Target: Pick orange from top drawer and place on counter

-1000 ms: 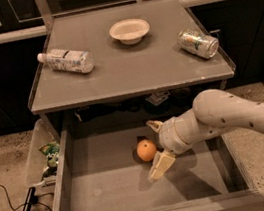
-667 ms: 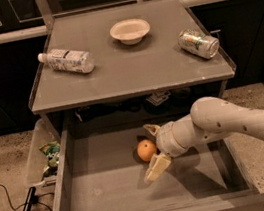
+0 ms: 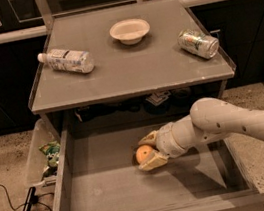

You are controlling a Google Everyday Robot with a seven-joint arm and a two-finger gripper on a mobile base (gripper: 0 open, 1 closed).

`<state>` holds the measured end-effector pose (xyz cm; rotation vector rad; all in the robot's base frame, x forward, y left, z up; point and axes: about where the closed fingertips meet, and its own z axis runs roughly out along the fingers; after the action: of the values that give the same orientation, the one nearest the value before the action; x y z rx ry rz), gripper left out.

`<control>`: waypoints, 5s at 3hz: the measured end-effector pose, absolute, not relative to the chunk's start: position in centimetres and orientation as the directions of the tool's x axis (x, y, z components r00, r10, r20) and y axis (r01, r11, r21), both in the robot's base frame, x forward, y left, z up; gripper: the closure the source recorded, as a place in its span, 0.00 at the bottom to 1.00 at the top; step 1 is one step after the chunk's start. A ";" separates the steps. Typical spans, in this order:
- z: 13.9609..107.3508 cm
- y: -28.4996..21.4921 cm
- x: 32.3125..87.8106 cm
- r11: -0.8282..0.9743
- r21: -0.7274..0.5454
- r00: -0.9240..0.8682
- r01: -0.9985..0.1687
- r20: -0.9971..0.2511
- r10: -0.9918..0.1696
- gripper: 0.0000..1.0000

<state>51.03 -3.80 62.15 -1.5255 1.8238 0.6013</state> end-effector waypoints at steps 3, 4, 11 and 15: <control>63.9 -3.5 50.2 0.194 -0.064 -0.086 -0.979 -0.732 -0.676 1.00; 67.9 -3.4 49.6 0.169 -0.072 -0.066 -0.983 -0.721 -0.690 1.00; 89.6 -8.7 62.5 0.107 -0.387 0.197 -0.916 -0.665 -0.720 1.00; 88.8 -8.4 72.0 0.249 -0.257 0.047 -0.934 -0.778 -0.627 1.00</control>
Offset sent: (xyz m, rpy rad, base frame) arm 0.0000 0.0000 0.0000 0.0000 0.0000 0.0000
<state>72.01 -8.43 88.80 -1.4642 1.6666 0.4512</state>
